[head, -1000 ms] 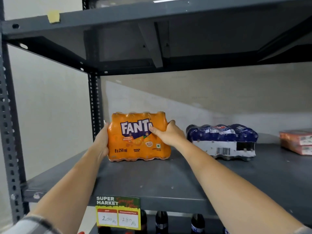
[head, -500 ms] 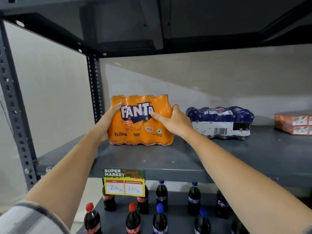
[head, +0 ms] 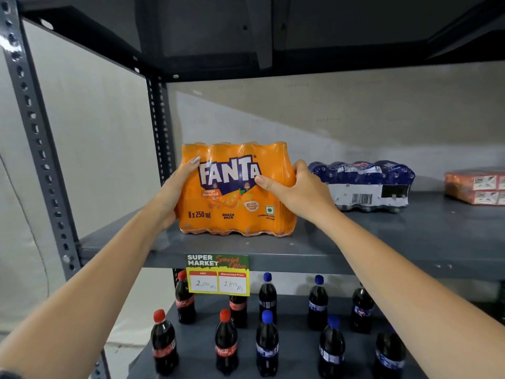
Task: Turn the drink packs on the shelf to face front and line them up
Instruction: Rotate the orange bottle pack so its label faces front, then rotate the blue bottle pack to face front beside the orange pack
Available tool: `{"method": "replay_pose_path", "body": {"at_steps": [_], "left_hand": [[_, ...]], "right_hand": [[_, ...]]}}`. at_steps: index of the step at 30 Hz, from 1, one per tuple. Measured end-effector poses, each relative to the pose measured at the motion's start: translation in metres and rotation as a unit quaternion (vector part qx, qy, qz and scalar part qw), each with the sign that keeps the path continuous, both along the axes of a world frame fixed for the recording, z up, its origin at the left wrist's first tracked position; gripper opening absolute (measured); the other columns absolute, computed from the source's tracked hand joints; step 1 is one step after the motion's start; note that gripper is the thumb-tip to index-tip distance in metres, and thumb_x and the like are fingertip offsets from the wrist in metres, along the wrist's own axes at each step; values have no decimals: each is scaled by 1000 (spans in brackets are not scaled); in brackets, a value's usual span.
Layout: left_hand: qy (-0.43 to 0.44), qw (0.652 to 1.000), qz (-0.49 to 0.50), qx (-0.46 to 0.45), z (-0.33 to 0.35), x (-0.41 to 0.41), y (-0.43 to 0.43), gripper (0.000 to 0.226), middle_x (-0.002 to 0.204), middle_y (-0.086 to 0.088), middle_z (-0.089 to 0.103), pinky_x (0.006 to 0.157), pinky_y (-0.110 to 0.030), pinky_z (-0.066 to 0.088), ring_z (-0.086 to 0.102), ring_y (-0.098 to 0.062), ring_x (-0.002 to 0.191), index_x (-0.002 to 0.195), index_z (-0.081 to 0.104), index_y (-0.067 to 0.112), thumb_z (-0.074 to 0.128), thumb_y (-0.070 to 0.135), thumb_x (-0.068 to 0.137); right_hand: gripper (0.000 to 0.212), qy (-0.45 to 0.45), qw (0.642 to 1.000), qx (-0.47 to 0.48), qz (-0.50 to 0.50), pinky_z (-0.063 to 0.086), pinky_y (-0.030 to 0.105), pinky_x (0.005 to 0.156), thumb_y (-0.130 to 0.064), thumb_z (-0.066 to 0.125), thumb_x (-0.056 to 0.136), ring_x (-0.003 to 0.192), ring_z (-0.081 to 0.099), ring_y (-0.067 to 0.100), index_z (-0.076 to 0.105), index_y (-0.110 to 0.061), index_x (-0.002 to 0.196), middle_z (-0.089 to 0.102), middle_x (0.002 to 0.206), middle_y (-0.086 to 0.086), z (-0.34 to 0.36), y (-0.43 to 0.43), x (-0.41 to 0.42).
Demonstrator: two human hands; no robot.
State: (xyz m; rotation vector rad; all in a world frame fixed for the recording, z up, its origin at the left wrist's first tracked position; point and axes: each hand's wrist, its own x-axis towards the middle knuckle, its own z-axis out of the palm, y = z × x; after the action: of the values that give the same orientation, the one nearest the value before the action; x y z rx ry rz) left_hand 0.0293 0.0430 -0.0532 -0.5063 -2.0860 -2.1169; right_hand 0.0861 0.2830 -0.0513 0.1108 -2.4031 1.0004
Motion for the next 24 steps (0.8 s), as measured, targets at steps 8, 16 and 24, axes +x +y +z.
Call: {"method": "replay_pose_path", "body": {"at_steps": [8,16,24], "left_hand": [[94,984,146,37,15,8,3,71,120,-1,65,72,-28,49,64,-15,103,134,52,20,54,65,79],[293,930,194,110,55,82,97,34,115,6,60,96,-20,41,55,-3,110,123,52,18,56,20,89],[336,935,92,-63,51,107,267,36,112,10,59,102,-29,42,55,-5,112,119,52,22,66,15,86]], "right_hand": [[73,-44,999,6,-1,58,47,84,-79,37,83,96,65,25,53,-15,112,65,109,7,34,19,25],[10,52,989,-79,-110,57,40,59,-24,65,91,58,65,26,58,-19,85,73,90,15,74,167,23],[24,-9,981,-120,-152,45,29,50,-28,63,87,60,63,30,57,-17,66,72,79,16,39,270,-9]]}}
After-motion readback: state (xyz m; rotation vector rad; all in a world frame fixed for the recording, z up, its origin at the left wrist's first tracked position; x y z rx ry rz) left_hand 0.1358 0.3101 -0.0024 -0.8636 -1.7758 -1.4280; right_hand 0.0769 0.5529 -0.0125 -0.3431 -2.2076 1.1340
